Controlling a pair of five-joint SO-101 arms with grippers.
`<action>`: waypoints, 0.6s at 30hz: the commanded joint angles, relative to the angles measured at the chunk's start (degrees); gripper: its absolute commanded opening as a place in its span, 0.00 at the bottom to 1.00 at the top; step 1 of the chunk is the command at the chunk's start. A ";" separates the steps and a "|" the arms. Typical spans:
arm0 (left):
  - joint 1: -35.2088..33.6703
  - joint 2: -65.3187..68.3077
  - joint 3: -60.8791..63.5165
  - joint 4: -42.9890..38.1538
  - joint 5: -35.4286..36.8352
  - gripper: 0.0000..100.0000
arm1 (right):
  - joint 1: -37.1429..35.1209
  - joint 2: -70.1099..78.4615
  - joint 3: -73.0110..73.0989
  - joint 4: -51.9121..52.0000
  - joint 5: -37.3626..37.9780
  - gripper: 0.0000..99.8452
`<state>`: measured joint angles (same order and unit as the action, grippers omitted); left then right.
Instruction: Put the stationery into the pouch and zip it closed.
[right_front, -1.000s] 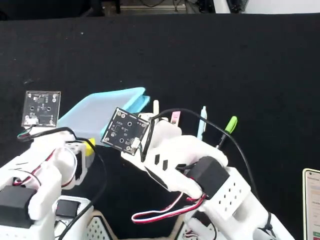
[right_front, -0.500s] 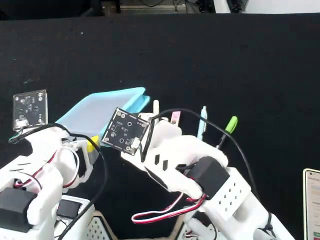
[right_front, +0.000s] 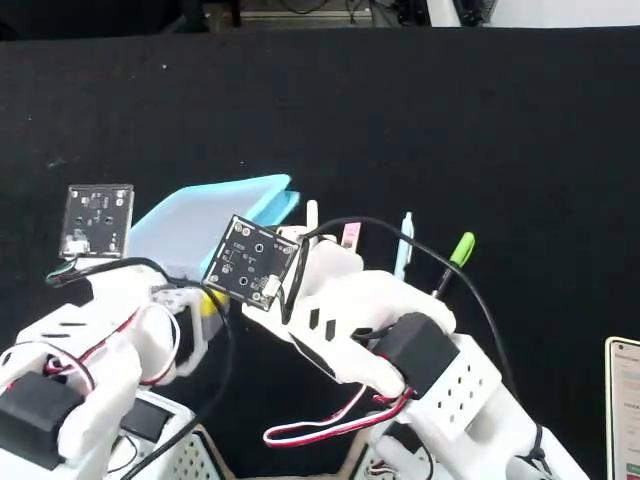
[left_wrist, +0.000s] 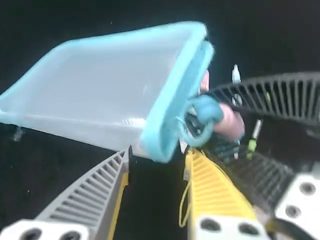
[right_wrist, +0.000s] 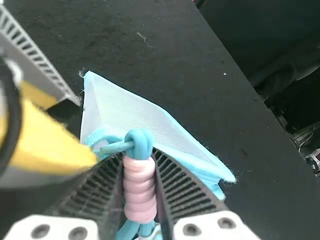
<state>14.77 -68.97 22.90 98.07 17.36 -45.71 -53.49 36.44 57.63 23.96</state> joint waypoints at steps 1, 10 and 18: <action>-3.74 0.00 1.45 -4.31 0.09 0.19 | 0.26 -2.24 -3.38 0.88 -0.62 0.01; -4.26 0.00 4.62 -4.84 -0.09 0.19 | 0.26 -2.24 -3.38 0.97 -0.53 0.01; -4.26 0.00 6.81 -5.01 -0.09 0.18 | 0.26 -2.24 -3.38 0.97 -0.70 0.01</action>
<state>11.08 -68.97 29.93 94.02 17.36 -45.80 -53.49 36.44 58.51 23.96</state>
